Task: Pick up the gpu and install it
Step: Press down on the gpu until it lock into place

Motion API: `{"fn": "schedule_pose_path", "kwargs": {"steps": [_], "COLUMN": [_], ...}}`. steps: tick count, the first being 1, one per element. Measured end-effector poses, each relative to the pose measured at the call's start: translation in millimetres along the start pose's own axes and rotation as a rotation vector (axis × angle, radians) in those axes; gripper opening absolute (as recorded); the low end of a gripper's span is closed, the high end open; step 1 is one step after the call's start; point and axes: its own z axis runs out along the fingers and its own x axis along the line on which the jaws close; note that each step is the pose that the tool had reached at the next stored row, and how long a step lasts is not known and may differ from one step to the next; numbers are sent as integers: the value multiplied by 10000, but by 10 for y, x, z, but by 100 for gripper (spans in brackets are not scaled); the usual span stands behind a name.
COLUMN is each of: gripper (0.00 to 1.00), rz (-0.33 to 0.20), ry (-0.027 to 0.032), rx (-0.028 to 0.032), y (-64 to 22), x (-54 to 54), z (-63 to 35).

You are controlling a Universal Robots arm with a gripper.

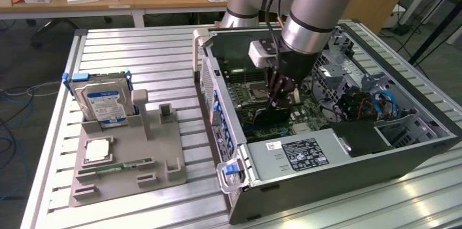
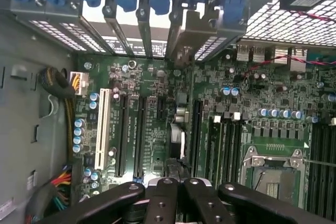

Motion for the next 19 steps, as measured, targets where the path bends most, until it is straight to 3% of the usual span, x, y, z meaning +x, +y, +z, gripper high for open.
{"fn": "schedule_pose_path", "kwargs": {"steps": [12,14,16,19], "gripper": [11,11,11,11], "rz": [0,-5,-3,-4], "ry": [8,-17,5,-1], "rx": [81,98,84,86], "y": [25,34,67,180], "x": [-15,-20,-24,-30], "z": [45,-1,-103,-130]}}
